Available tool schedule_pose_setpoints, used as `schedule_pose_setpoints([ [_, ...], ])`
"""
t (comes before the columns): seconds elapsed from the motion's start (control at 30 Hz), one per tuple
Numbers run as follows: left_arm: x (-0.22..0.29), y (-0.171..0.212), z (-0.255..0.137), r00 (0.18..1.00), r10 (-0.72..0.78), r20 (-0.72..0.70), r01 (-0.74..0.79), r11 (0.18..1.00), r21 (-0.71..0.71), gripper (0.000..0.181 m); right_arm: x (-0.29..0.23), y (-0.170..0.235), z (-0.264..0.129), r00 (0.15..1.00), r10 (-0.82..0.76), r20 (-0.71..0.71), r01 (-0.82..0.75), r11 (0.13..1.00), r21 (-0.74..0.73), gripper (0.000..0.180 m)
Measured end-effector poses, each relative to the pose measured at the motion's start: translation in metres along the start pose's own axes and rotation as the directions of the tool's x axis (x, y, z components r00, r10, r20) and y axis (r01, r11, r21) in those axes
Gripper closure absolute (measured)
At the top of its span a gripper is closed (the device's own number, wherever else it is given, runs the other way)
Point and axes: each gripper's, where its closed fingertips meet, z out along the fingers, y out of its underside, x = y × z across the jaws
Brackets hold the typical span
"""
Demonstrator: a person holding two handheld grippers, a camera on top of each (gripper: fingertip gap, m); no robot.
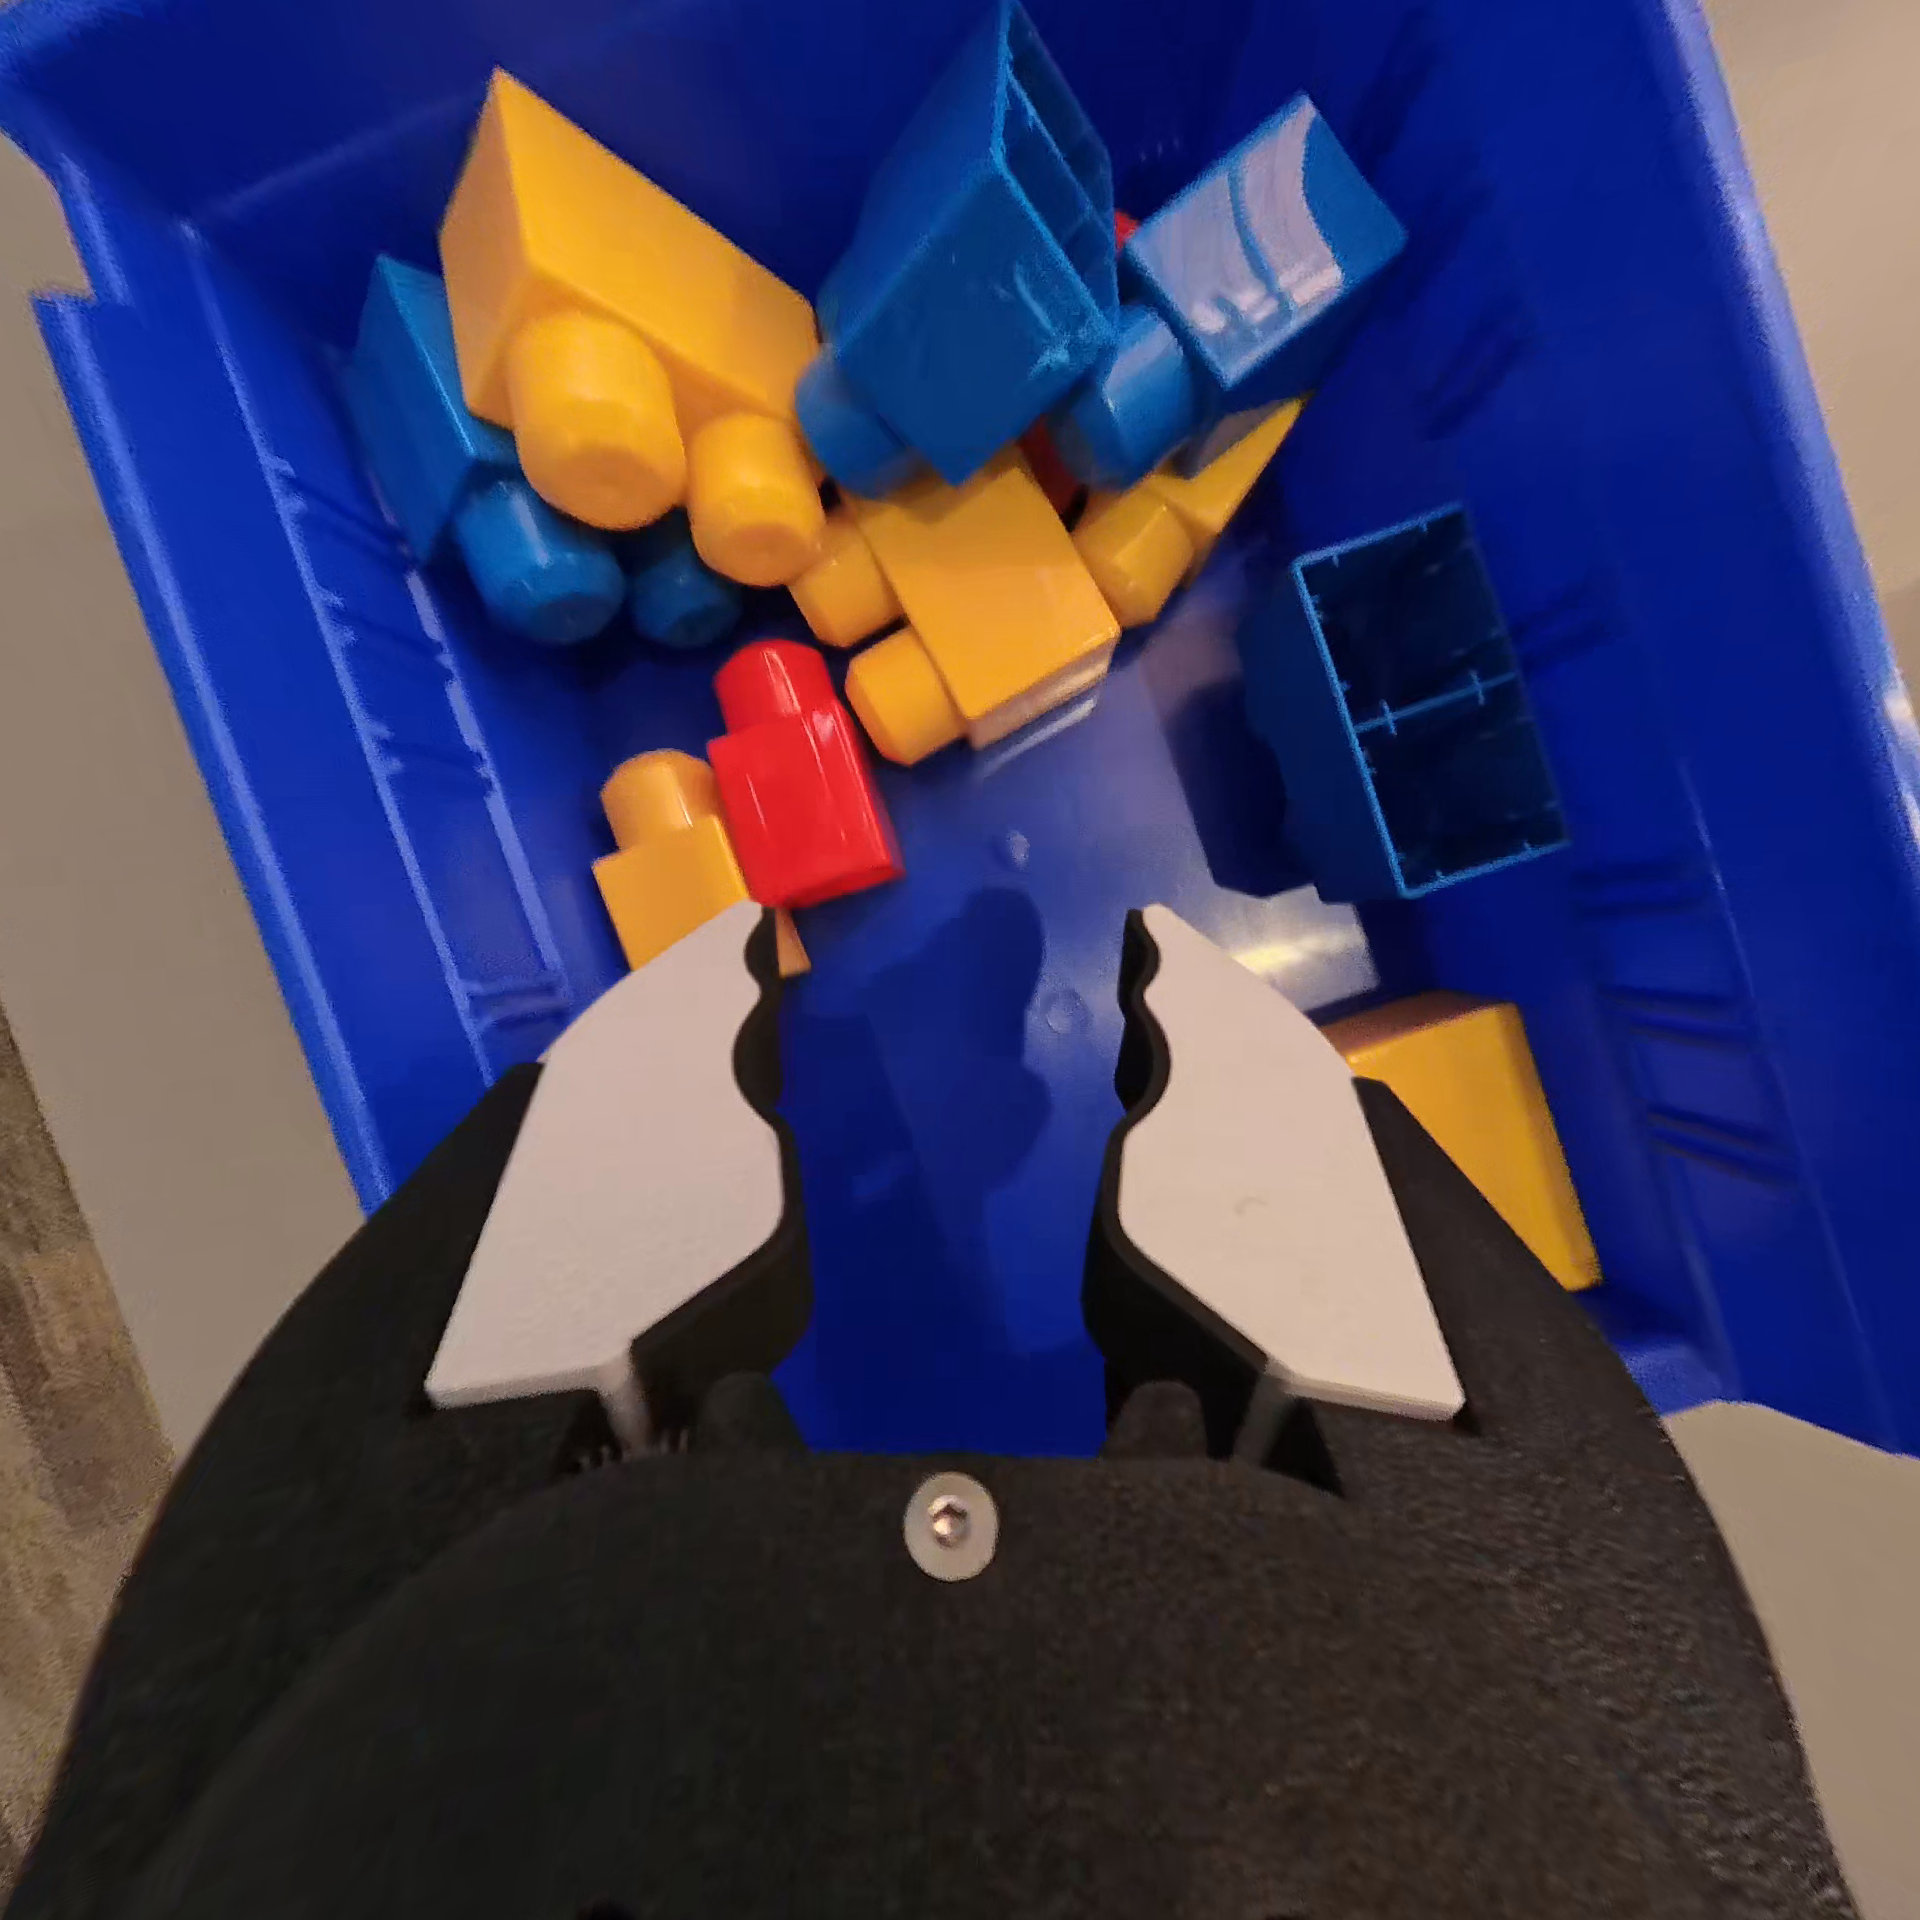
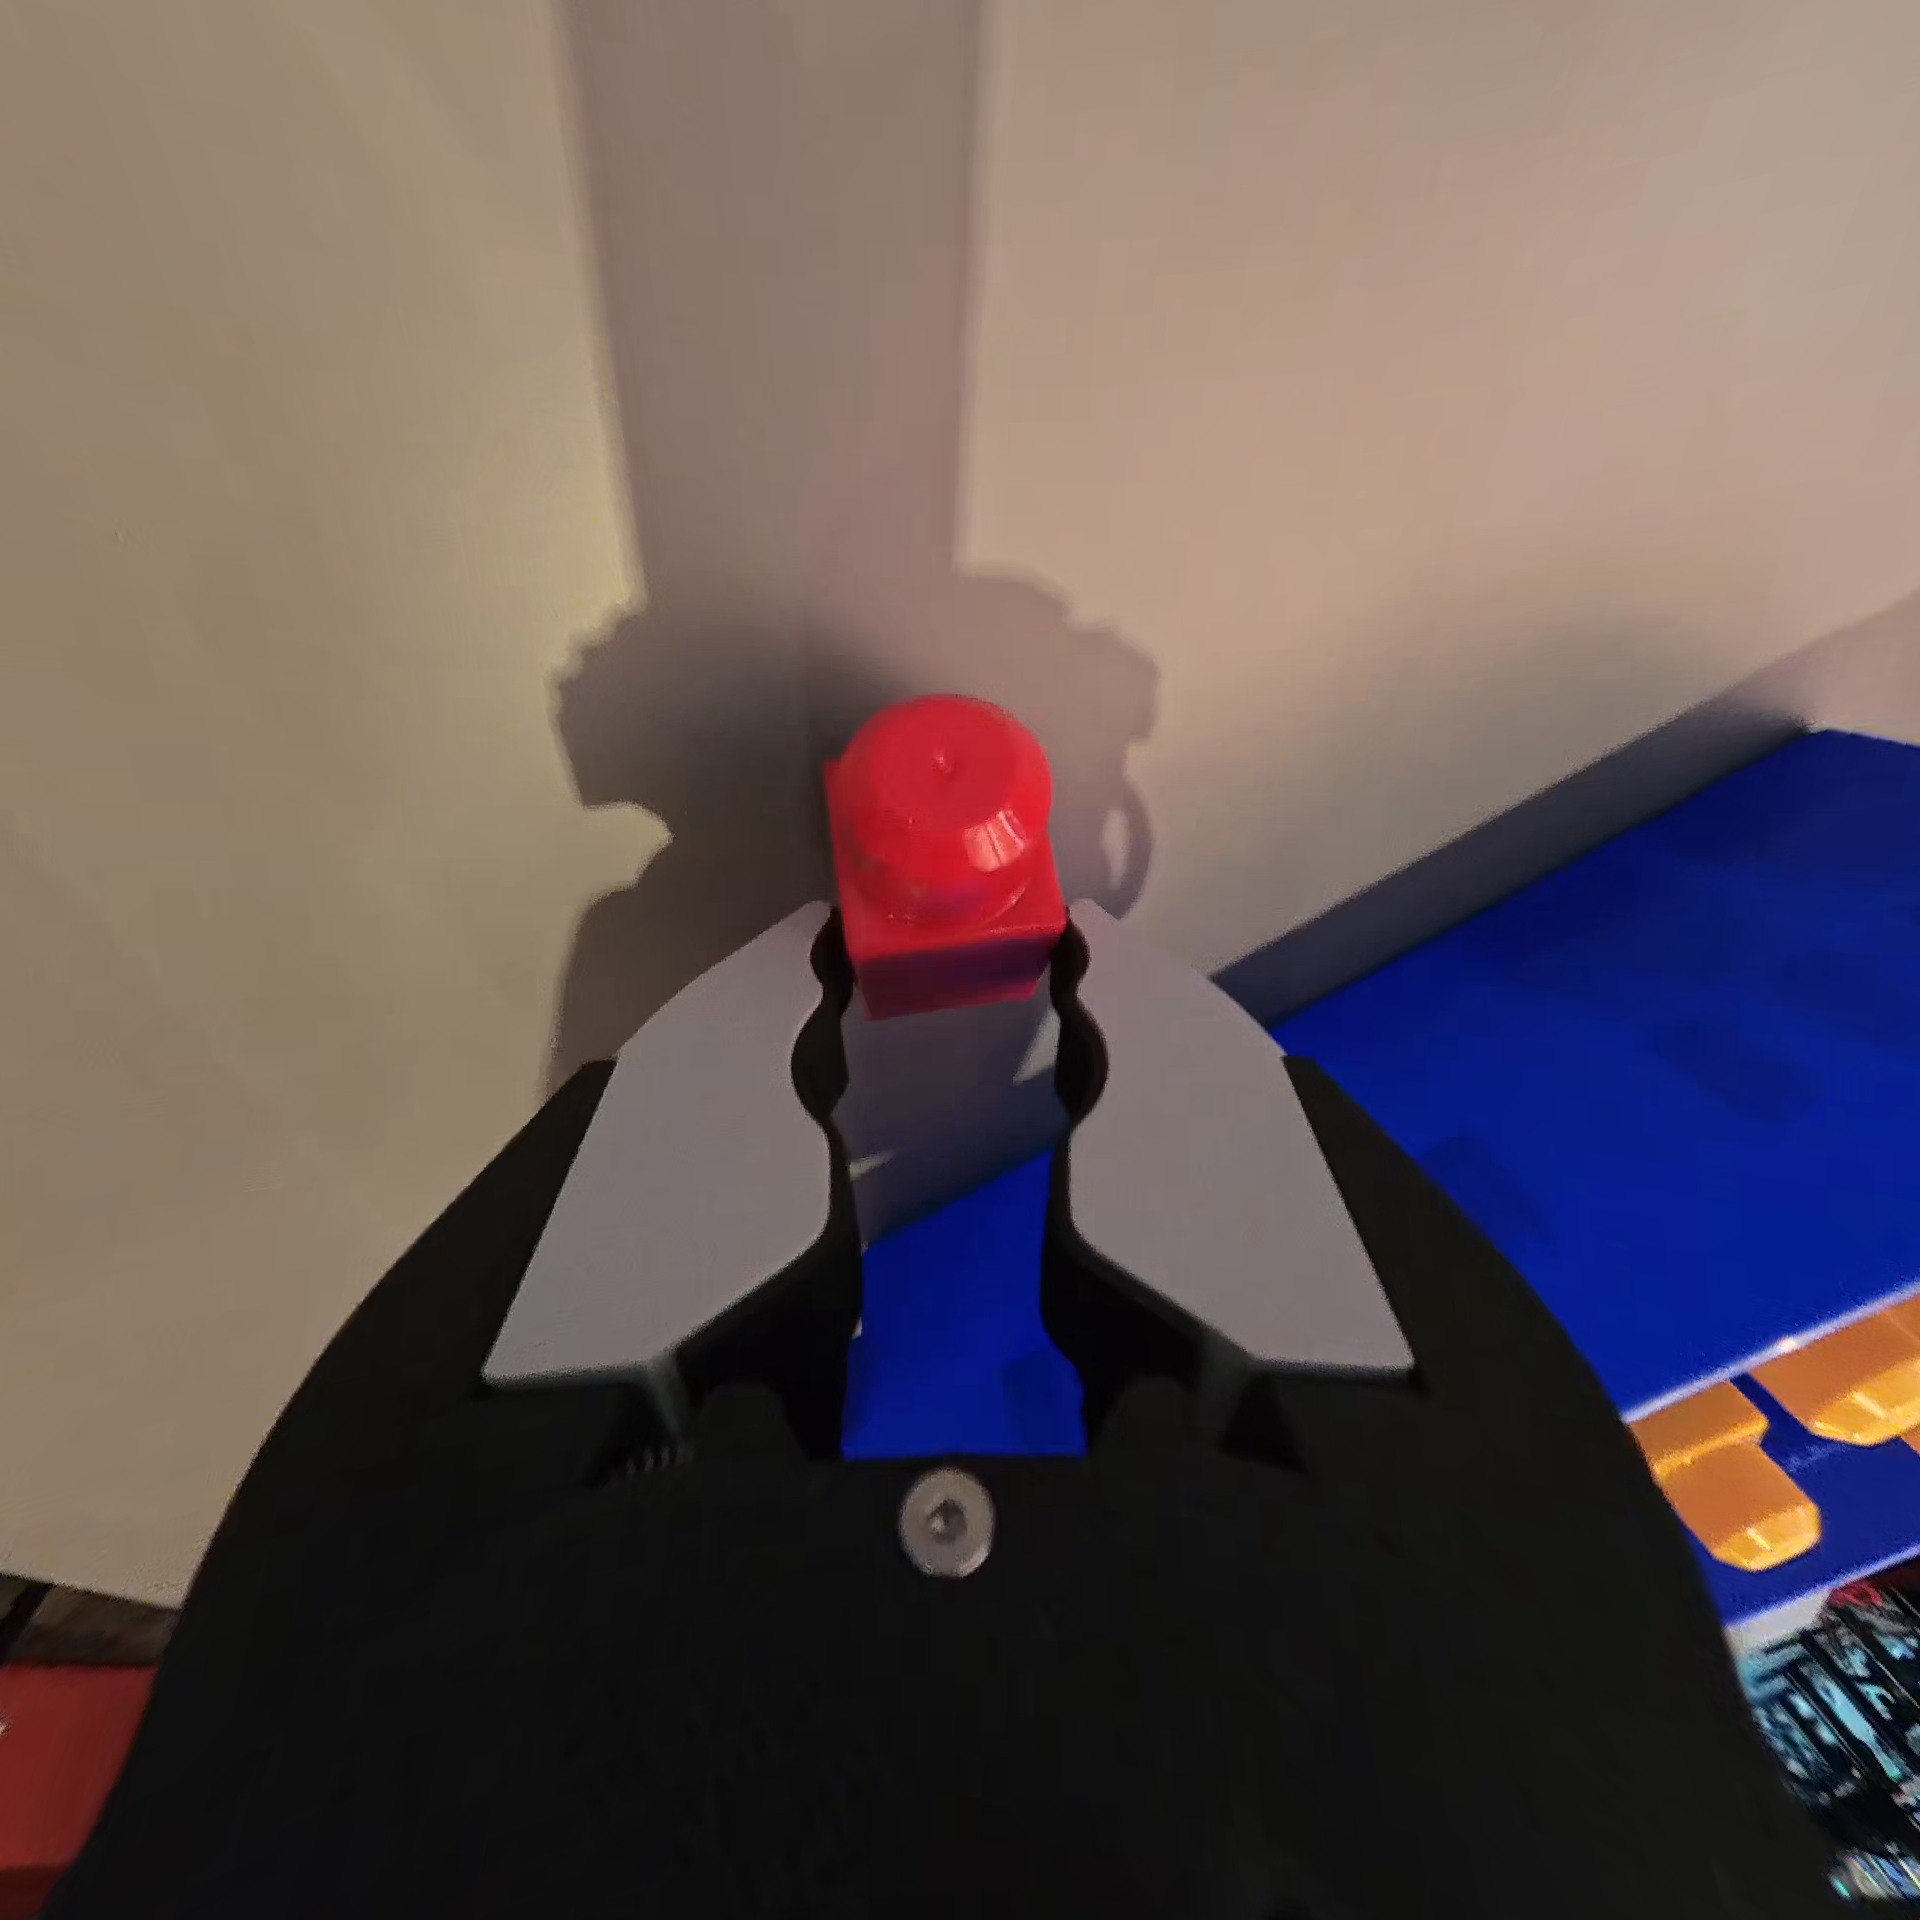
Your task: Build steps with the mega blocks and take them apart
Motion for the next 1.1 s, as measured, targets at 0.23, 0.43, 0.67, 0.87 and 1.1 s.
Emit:
schedule_pose_setpoints([
  [0.23,-0.004,-0.056,0.009,0.960,0.240,0.147,-0.258,0.959,0.115,0.119,-0.004,-0.014,0.009,0.999,-0.012,0.031,0.011,0.999,0.042,0.141],
  [0.43,0.010,-0.091,0.029,0.828,0.519,0.211,-0.551,0.824,0.134,0.117,-0.006,-0.020,0.003,0.996,0.013,0.086,-0.021,0.995,0.096,0.136],
  [0.67,-0.001,-0.089,0.056,0.756,0.620,0.209,-0.632,0.774,-0.012,0.127,-0.001,-0.027,-0.027,0.996,0.007,0.092,-0.027,0.974,0.225,0.132],
  [0.87,-0.006,-0.091,0.064,0.716,0.652,0.250,-0.661,0.748,-0.060,0.144,0.000,-0.027,-0.036,0.996,-0.008,0.092,-0.016,0.966,0.259,0.132],
  [1.1,0.008,-0.126,-0.004,0.918,0.347,0.193,-0.392,0.865,0.314,0.144,0.007,-0.030,-0.051,0.997,0.009,0.072,-0.032,0.944,0.327,0.132],
])
